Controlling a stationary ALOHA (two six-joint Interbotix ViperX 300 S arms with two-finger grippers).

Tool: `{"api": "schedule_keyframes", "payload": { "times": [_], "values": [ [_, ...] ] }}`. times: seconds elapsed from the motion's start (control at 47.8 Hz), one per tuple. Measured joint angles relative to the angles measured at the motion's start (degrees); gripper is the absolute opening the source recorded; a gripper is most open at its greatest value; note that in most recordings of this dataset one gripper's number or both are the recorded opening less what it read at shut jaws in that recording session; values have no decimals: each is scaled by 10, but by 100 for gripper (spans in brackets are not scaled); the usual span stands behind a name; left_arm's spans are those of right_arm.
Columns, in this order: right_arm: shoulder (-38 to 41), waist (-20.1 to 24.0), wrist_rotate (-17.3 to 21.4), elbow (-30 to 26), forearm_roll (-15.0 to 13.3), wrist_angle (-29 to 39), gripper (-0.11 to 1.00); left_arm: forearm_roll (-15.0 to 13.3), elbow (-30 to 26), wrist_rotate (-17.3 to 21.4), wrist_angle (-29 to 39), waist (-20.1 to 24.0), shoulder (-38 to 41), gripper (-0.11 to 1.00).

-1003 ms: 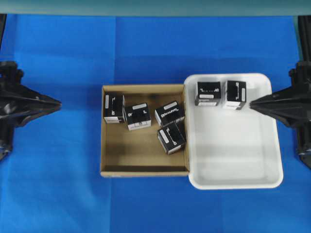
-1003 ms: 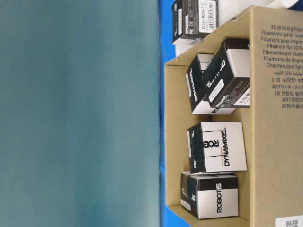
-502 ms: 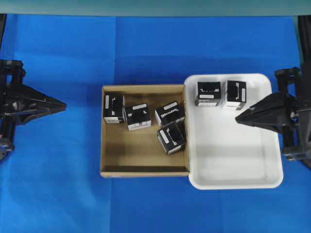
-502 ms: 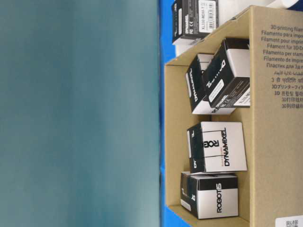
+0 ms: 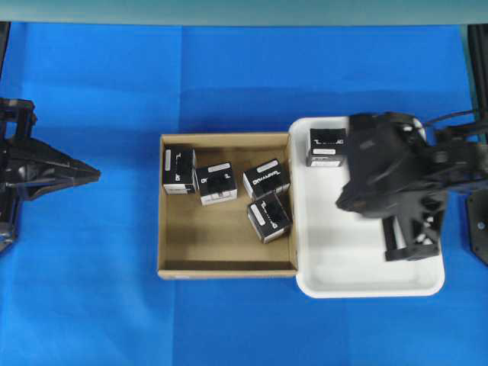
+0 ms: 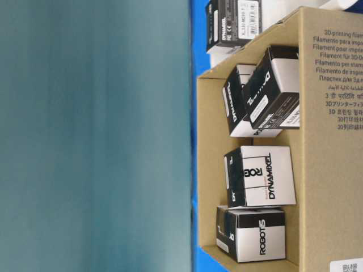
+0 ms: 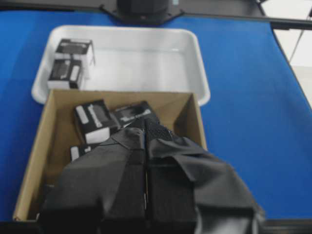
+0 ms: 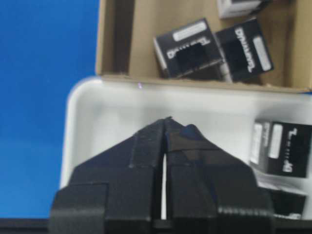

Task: Pick a box that is randomly placed inside the cardboard box.
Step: 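Swing the right arm from rest over the cardboard box, then lower the open right gripper onto the front-right black DYNAMIXEL box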

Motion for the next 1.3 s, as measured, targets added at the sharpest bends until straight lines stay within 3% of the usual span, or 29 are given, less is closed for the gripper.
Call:
{"api": "schedule_keyframes", "payload": {
  "times": [0.251, 0.648, 0.815, 1.024, 1.087, 1.15, 1.296],
  "values": [
    [120, 1, -91, -104, -2, 91, 3, 0, -1, 0, 0, -4, 1, -7],
    [229, -3, -149, -184, -2, 141, 10, 0, -1, -3, 23, -4, -12, -7],
    [270, -4, -184, -224, -2, 171, 10, 0, -1, -27, 29, -2, -18, -7],
    [294, -10, -197, -234, -2, 161, 16, -1, 0, -48, 29, -4, -18, -7],
    [298, -12, -201, -231, -2, 154, 20, 0, -1, -48, 33, -10, -19, -7],
    [304, -16, -207, -227, -3, 147, 32, -1, -1, -48, 41, -14, -20, -7],
    [322, -18, -218, -224, -3, 135, 73, 0, -1, -51, 63, -16, -25, -7]
  ]
}}
